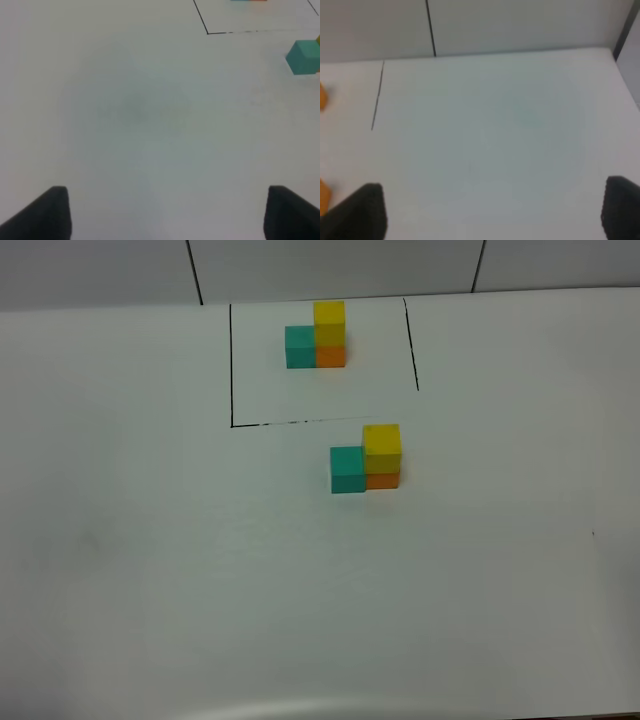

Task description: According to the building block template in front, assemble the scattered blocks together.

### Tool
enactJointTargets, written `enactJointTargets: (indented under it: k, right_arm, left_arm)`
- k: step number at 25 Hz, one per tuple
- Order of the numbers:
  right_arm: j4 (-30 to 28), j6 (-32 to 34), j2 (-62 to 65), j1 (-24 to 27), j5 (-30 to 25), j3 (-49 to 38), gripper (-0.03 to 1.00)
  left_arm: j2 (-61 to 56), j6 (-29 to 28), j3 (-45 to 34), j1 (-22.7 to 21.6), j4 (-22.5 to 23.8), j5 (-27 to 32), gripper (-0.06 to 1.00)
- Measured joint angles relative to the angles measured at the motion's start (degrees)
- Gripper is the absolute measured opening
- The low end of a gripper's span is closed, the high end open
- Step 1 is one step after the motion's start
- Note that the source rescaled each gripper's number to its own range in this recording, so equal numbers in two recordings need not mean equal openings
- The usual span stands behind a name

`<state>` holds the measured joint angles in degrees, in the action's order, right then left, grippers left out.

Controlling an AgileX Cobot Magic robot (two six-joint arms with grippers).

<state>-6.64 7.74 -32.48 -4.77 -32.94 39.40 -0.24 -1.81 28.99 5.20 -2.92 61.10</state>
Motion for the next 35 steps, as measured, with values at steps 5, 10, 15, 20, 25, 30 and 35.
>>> enactJointTargets:
  k: [5,10,15,20,25,30,35]
  right_arm:
    - [-0.1,-1.0,15.0,0.0,-7.2,-3.0,0.97]
    - [0.1,-1.8,25.4,0.0,-15.0,-6.2,0.97]
    - [0.1,-1.8,32.5,0.0,-21.4,-9.1,0.97]
    - [1.1,-1.8,32.7,0.0,-23.7,-9.3,0.97]
    - [1.3,-1.8,32.7,0.0,-27.1,-10.5,0.97]
    - [1.3,-1.9,32.7,0.0,-27.8,-10.6,0.97]
    - [1.3,-1.9,32.7,0.0,-27.8,-10.6,0.97]
  left_arm:
    - [0.0,0.0,0.0,0.0,0.0,0.0,0.66]
    - [0.0,0.0,0.0,0.0,0.0,0.0,0.66]
    - [0.0,0.0,0.0,0.0,0.0,0.0,0.66]
    - [0.0,0.0,0.0,0.0,0.0,0.0,0.66]
    - [0.0,0.0,0.0,0.0,0.0,0.0,0.66]
    - [0.0,0.0,0.0,0.0,0.0,0.0,0.66]
    - [0.0,0.0,0.0,0.0,0.0,0.0,0.66]
